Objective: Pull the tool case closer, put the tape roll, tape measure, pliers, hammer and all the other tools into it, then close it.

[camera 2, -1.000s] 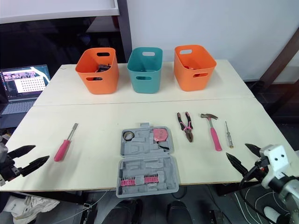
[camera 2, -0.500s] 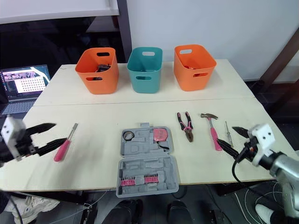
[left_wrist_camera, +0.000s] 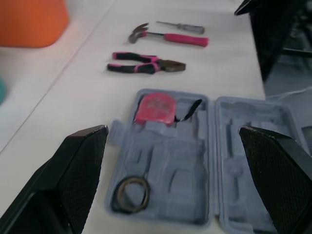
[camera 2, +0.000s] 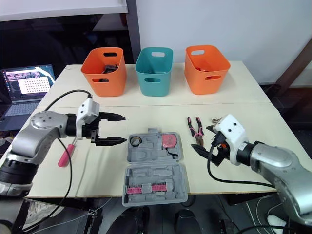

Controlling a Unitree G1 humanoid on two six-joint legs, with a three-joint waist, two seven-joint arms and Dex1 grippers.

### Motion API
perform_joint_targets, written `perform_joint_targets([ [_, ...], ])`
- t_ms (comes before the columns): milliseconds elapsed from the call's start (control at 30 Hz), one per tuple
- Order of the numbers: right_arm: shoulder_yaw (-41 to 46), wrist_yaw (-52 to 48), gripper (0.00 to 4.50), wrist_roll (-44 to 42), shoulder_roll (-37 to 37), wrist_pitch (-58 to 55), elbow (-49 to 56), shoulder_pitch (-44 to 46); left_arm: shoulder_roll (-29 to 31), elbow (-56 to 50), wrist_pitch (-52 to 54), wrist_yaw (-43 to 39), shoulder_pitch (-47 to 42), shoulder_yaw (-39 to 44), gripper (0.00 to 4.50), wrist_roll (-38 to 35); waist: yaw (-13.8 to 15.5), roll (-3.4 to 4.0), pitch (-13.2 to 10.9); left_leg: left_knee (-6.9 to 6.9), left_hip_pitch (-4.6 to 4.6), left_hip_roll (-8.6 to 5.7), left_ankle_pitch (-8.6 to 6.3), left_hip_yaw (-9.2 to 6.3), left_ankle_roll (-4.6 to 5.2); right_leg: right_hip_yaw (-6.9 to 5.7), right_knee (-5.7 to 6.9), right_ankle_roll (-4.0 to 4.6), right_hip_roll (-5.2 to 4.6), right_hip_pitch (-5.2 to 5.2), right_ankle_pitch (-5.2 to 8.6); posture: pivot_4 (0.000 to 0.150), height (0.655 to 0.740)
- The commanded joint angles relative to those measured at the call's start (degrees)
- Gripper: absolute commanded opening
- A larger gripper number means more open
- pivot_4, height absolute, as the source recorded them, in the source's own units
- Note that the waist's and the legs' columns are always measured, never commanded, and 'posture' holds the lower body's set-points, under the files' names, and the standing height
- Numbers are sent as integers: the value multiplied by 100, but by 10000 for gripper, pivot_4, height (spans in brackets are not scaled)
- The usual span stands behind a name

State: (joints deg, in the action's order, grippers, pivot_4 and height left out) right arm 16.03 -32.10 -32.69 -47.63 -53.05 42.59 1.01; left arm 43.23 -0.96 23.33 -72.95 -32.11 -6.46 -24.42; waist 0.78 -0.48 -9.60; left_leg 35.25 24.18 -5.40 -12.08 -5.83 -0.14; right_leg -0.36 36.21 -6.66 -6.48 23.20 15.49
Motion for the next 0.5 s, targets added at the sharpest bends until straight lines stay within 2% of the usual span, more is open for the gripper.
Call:
perform_joint_targets([
  [33, 122, 717, 44801, -94, 357, -462, 713, -1, -162, 269, -146, -334, -390, -266, 45000, 132, -6, -1, -1, 2, 1, 0, 0, 0, 0, 0, 0, -2, 1, 1, -2, 1500, 7329],
  [167, 203, 1126, 44801, -146, 730, -831, 842, -56, -336, 505, -408, -514, -565, -446, 45000, 319, -17, -1, 0, 9, 5, 0, 2, 0, 1, 0, 2, 0, 3, 2, -5, 1500, 7329],
  [333, -135, 1802, 44801, 373, 1226, -827, -20, 147, -370, 335, -521, -689, -584, -540, 45000, 403, -12, -2, 0, 19, 4, 0, 3, 0, 1, 0, 4, 2, 5, -2, -7, 1500, 7329],
  [500, -558, 2030, 44801, 950, 1795, 32, -1160, 296, -366, 10, -392, -642, -552, -523, 45000, 377, -23, -2, 0, 25, 4, 0, 3, -1, 1, 0, 10, 1, 9, -1, -8, 1500, 7329],
])
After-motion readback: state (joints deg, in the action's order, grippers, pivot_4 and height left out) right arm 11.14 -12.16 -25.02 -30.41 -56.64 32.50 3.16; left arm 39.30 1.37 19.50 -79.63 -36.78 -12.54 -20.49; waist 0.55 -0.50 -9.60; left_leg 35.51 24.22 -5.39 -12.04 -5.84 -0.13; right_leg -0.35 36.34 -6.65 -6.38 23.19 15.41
